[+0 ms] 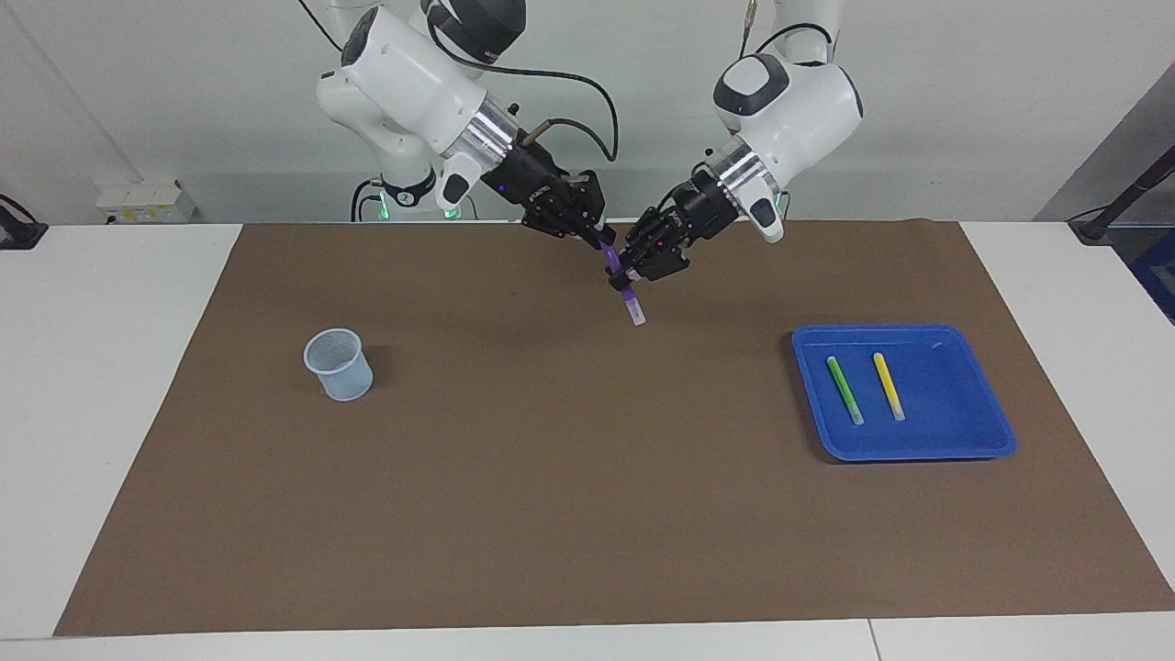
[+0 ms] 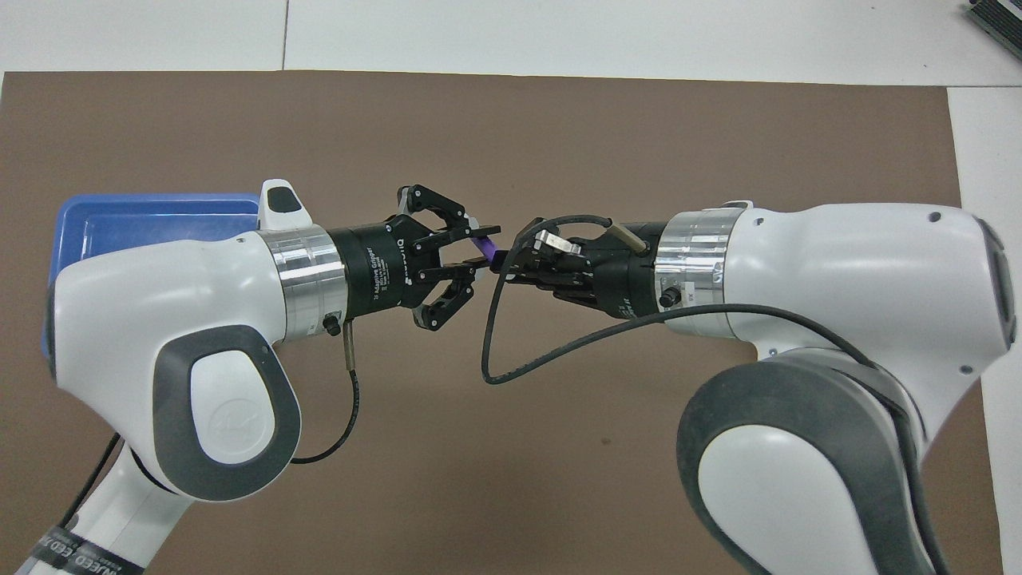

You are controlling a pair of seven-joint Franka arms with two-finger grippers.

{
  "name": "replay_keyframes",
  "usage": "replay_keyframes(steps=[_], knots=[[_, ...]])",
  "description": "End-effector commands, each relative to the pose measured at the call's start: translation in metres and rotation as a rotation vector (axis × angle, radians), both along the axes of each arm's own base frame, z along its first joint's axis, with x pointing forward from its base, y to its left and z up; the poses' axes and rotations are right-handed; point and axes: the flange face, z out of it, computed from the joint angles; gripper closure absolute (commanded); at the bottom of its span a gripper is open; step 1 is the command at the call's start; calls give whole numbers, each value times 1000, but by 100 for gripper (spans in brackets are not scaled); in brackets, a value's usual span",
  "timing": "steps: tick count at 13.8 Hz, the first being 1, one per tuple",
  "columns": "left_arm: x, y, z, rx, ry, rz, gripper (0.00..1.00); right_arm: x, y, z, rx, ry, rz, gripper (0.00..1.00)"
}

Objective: Right arm passes pens to left for tray arrangement
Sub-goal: 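Close the left gripper on the purple pen held by the right gripper, then open the right gripper and withdraw it from the purple pen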

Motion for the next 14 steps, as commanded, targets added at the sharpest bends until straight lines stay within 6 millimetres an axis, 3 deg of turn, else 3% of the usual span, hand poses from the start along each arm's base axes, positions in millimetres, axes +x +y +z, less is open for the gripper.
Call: replay_keyframes(steps=[1, 14], knots=[[-10, -2, 6, -7, -11, -24, 100, -5, 2, -2, 21, 9, -3, 100], [-13, -2, 7, 22, -16, -59, 100, -3, -3, -2, 20, 16, -4, 99]])
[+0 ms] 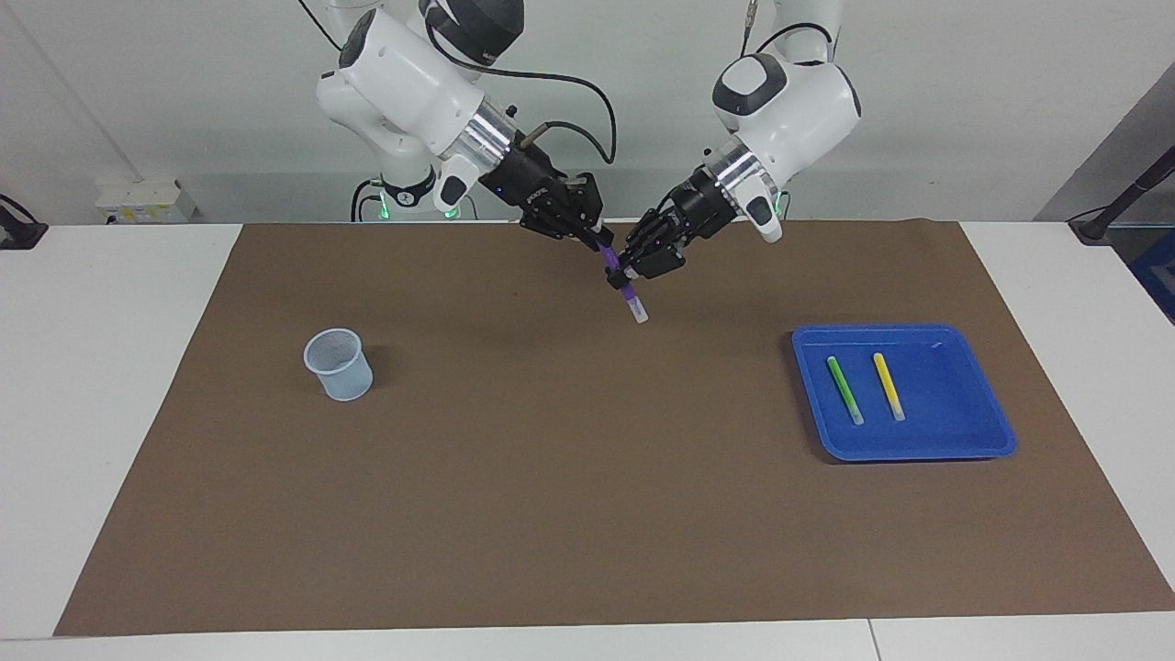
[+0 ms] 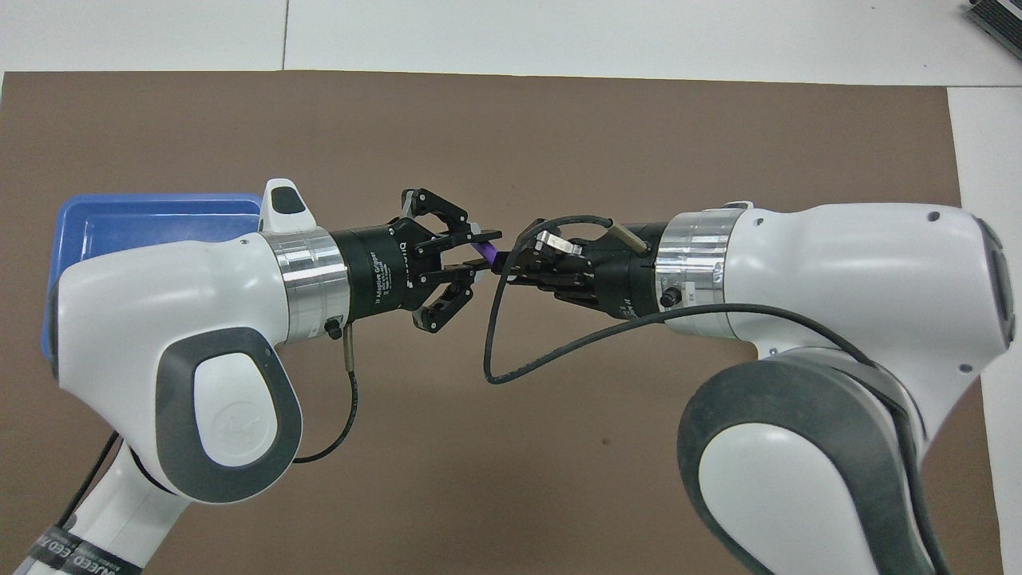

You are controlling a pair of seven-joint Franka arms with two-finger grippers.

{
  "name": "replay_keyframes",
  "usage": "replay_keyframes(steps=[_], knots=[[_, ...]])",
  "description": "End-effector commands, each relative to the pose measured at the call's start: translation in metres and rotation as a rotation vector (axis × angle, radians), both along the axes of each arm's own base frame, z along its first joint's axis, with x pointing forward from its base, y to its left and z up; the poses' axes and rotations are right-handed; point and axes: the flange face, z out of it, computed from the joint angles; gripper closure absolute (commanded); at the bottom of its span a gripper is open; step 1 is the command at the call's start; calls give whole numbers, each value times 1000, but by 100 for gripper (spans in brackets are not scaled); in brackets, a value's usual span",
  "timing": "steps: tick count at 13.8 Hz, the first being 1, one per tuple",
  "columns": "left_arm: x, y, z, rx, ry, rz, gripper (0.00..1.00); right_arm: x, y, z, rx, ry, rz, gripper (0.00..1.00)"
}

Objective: Right arm passes pens to left for tray arrangement
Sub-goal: 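Open the right gripper and withdraw it from the purple pen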

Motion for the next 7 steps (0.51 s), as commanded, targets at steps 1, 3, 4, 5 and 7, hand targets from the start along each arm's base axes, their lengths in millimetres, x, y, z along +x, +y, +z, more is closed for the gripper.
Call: replay_keyframes(steps=[1, 3, 4, 5, 7], knots=[[-12, 0, 8, 0, 12, -30, 100, -3, -3, 0, 22, 8, -7, 93], [-11, 2, 8, 3, 19, -40, 100, -1, -7, 3, 23, 4, -12, 73], [-10, 4, 7, 12, 16, -44, 100, 0, -8, 4, 24, 1, -15, 62], [-9, 6, 7, 18, 15, -45, 100, 3, -12, 5, 24, -2, -24, 42], [-8, 9, 8, 29, 12, -51, 100, 4, -17, 7, 24, -8, -30, 28]])
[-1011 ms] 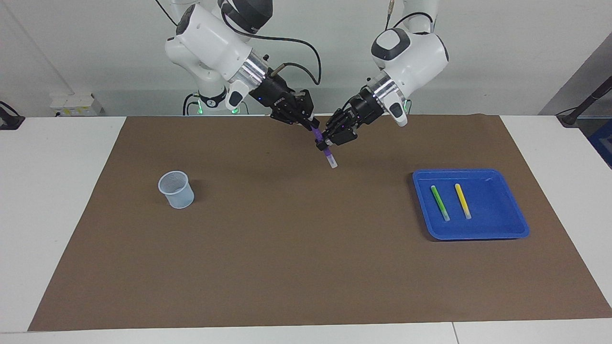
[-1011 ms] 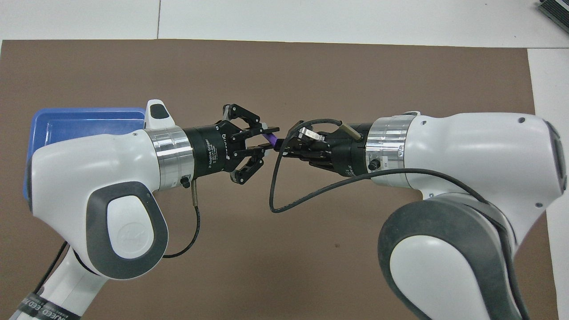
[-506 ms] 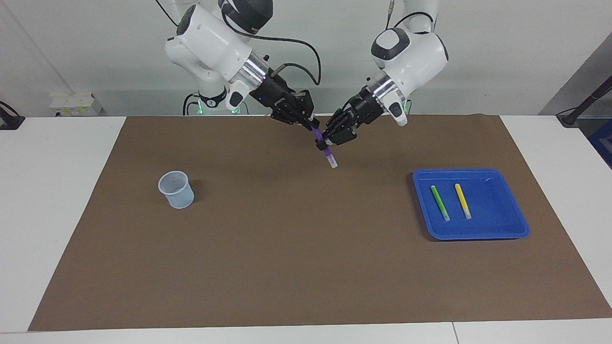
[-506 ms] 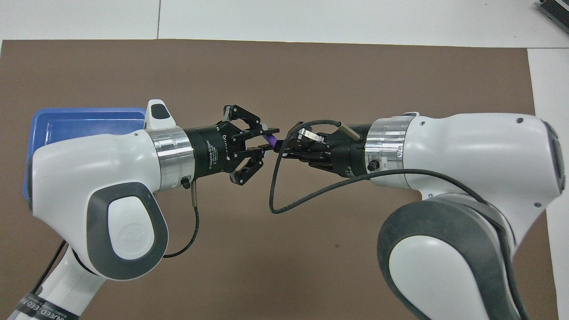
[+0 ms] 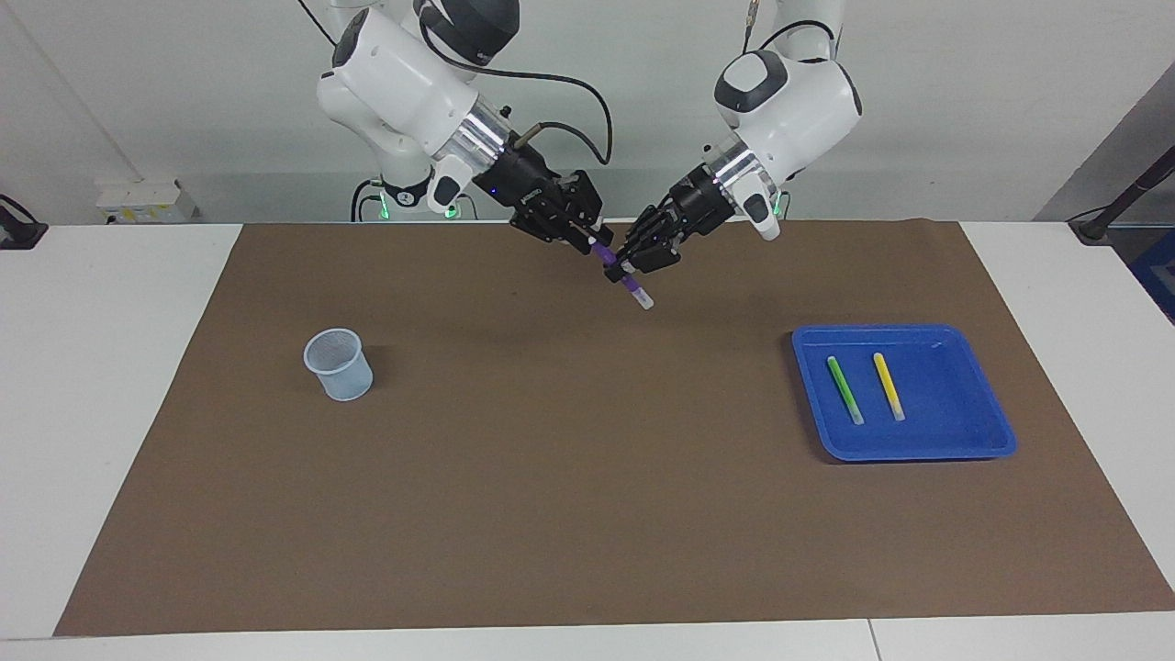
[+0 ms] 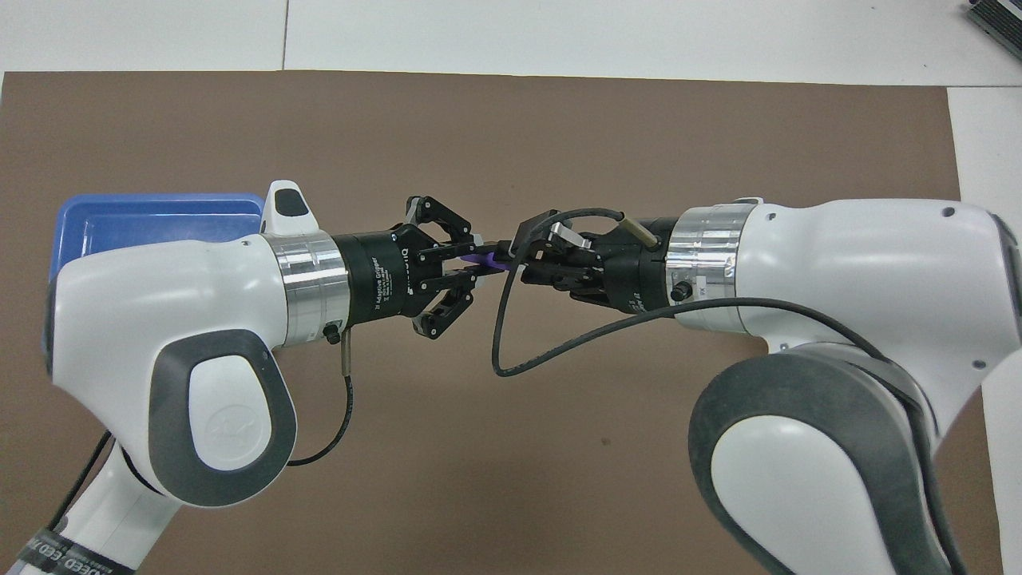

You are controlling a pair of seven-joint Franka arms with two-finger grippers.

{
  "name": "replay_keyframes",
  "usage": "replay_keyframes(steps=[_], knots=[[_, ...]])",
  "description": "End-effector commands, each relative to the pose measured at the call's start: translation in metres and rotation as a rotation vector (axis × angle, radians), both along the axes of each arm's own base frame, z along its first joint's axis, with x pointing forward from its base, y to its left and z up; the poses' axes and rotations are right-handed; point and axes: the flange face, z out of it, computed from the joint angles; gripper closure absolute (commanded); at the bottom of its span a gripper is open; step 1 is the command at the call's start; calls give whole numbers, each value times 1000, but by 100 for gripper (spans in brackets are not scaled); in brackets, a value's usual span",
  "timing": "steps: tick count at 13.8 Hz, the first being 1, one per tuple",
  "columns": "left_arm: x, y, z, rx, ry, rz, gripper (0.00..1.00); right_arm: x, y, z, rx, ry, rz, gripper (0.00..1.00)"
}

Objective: Right arm passes pens to left for tray arrangement
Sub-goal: 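Open the right gripper and withdraw it from the purple pen, then carry the purple pen into the tray while the right gripper returns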

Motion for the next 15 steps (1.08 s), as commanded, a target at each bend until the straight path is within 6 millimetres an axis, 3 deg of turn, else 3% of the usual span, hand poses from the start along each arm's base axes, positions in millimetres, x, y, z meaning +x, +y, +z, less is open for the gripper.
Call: replay_keyframes(steps=[1, 2, 7, 11, 15], knots=[[-4, 9, 5, 17, 2, -13, 100, -2, -8, 8, 22, -12, -13, 19], [-4, 9, 5, 19, 3, -15, 100, -2, -8, 9, 22, -16, -12, 0], [-3, 11, 2, 47, -6, -21, 100, 10, -37, 7, -19, -47, -14, 0], [4, 33, -1, 121, -34, -67, 100, 19, -87, -7, -217, -108, 150, 0], [10, 60, -5, 173, -98, -166, 100, 12, -123, -20, -440, -88, 332, 0]])
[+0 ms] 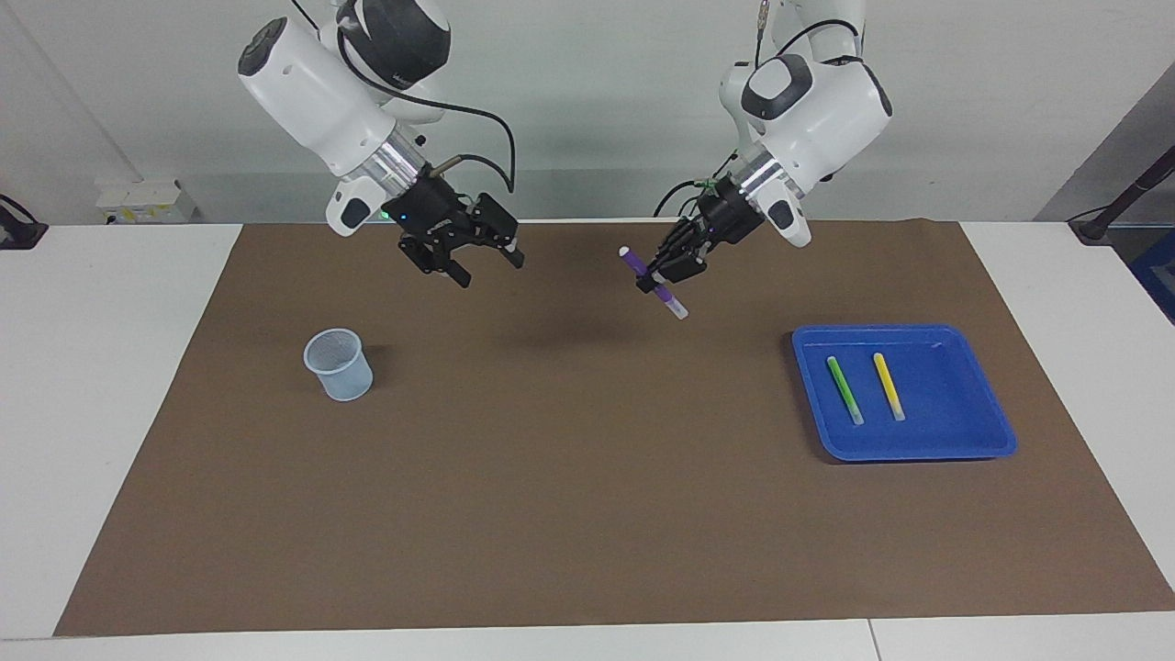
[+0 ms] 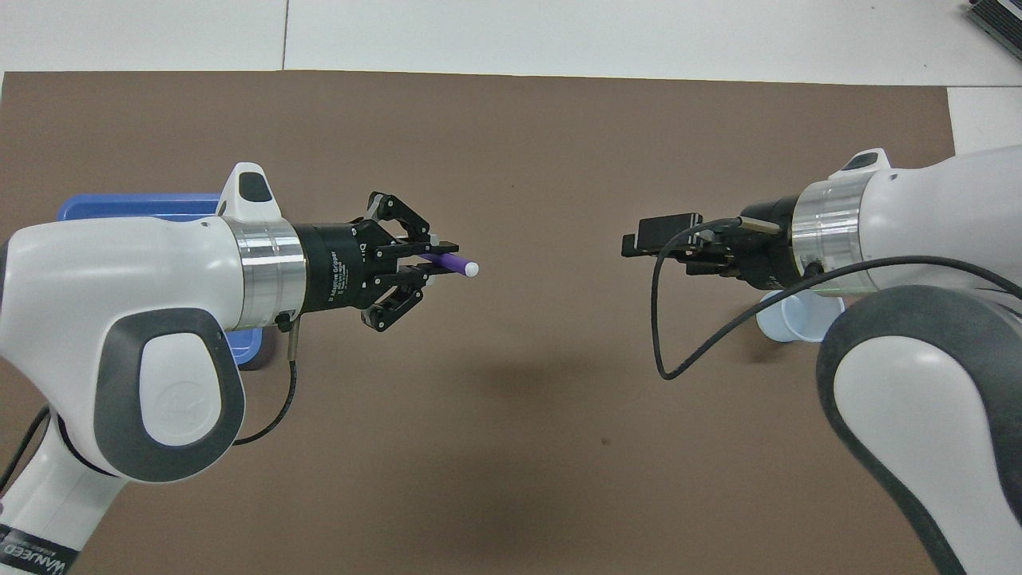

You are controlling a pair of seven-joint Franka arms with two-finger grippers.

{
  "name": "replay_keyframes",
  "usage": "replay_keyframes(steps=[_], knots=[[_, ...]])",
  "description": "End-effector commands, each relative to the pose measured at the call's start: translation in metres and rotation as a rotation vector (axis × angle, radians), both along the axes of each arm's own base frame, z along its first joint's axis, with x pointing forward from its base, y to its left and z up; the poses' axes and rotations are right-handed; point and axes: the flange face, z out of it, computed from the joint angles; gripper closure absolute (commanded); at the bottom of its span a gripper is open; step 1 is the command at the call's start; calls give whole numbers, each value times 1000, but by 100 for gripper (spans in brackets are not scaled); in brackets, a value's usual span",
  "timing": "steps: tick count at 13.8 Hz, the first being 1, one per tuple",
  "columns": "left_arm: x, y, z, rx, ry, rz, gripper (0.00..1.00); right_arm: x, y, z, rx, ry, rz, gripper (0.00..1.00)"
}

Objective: Right arm passes pens to left for tray arrangement
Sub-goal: 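Carry the purple pen into the tray while the right gripper returns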

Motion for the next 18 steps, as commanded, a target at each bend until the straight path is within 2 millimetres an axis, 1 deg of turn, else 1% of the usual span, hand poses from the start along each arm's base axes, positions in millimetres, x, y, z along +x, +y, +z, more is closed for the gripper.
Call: replay_keyframes(steps=[1, 3, 5, 6, 8, 9, 12, 14, 15, 16, 17, 18], knots=[[-4, 28, 1, 68, -35, -80, 100, -11, -16, -2, -175, -9, 131, 0], [-3, 39, -1, 125, -75, -153, 100, -18, -22, -5, -299, -3, 194, 0], [-1, 55, -4, 162, -107, -224, 100, -23, -29, -7, -343, 31, 210, 0], [1, 64, -6, 201, -121, -264, 100, -23, -39, -8, -365, 45, 205, 0], [1, 82, -8, 252, -154, -347, 100, -25, -48, -10, -394, 46, 218, 0], [4, 99, -9, 282, -163, -382, 100, -27, -60, -15, -398, 55, 192, 0], [6, 128, -13, 364, -204, -487, 100, -23, -80, -14, -391, 58, 153, 0], [8, 154, -16, 425, -224, -556, 100, -19, -94, -16, -419, 66, 156, 0], [8, 166, -17, 444, -240, -592, 100, -19, -100, -17, -464, 58, 192, 0], [9, 180, -19, 470, -249, -624, 100, -17, -102, -16, -478, 48, 216, 0], [10, 195, -20, 503, -256, -657, 100, -8, -102, -16, -471, 51, 218, 0], [11, 211, -24, 521, -270, -692, 100, 4, -108, -3, -463, 46, 210, 0]])
